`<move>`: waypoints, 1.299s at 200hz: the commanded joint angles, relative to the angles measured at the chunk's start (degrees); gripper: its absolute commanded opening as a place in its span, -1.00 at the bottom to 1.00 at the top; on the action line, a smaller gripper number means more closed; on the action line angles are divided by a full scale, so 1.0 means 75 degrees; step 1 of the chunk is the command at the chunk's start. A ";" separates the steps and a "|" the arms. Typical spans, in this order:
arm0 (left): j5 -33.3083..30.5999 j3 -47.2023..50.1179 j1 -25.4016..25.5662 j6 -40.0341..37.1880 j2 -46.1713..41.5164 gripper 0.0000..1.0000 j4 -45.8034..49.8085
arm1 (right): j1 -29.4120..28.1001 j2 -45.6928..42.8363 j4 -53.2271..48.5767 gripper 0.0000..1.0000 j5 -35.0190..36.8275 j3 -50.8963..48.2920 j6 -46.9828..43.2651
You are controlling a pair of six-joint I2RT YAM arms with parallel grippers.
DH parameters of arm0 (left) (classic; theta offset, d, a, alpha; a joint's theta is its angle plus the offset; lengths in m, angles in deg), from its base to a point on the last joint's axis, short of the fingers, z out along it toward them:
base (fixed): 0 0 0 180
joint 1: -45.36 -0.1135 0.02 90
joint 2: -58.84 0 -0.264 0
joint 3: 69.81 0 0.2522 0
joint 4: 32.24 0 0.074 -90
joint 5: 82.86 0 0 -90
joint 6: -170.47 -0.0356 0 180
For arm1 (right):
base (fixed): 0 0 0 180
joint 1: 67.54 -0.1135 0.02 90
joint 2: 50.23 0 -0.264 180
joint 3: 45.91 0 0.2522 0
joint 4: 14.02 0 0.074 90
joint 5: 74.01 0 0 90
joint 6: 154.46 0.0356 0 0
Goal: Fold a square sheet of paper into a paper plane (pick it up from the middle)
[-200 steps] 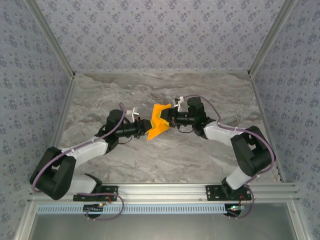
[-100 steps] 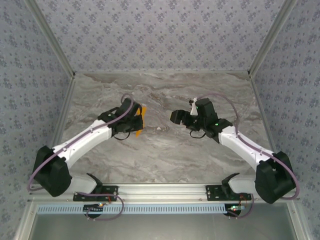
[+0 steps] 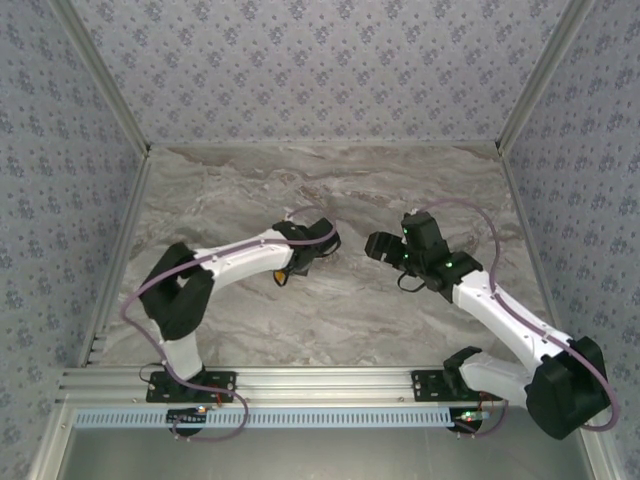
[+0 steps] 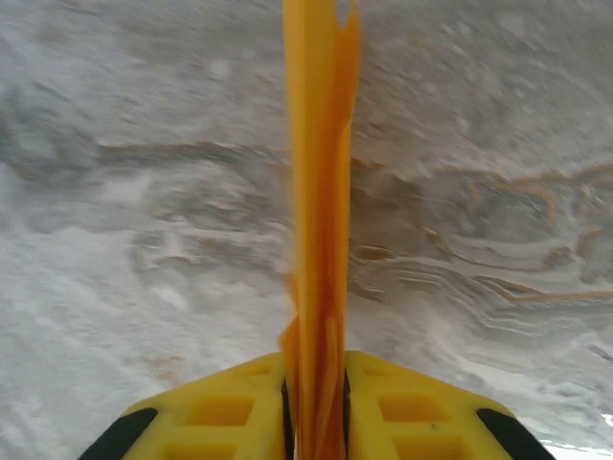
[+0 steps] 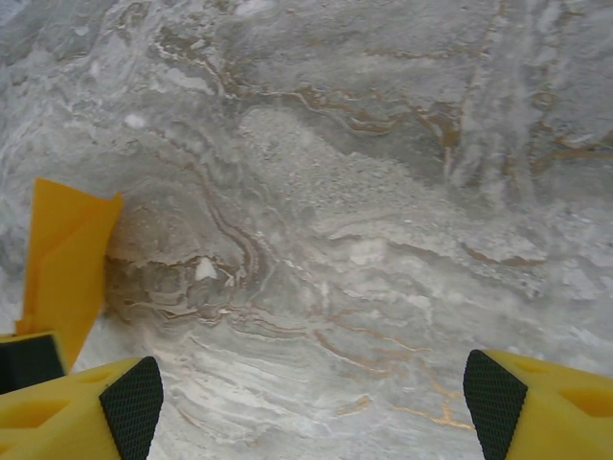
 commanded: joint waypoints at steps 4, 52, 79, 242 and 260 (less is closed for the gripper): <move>0.1483 -0.0196 0.0059 -0.0058 0.0166 -0.27 -0.0979 | 0.0100 -0.0308 -0.0325 0.73 0.0404 -0.0193 0.0160; 0.3961 0.0588 -0.0454 -0.0170 -0.0998 0.45 -0.2660 | 0.0073 -0.0227 -0.0214 0.73 0.0122 -0.0296 0.0175; 0.4541 0.1464 -0.1188 0.0065 -0.1969 0.69 -0.3220 | -0.0593 0.0384 0.0434 0.60 -0.0040 -0.0237 0.0187; 0.4874 0.4148 -0.4594 0.0576 -0.4652 0.99 -0.2596 | -0.3653 0.6787 0.0232 -0.22 -0.0473 0.4402 -0.0353; 0.4959 0.4183 -0.4606 0.0531 -0.4627 0.99 -0.2647 | -0.3490 0.6879 -0.0167 -0.24 -0.0587 0.4305 -0.0667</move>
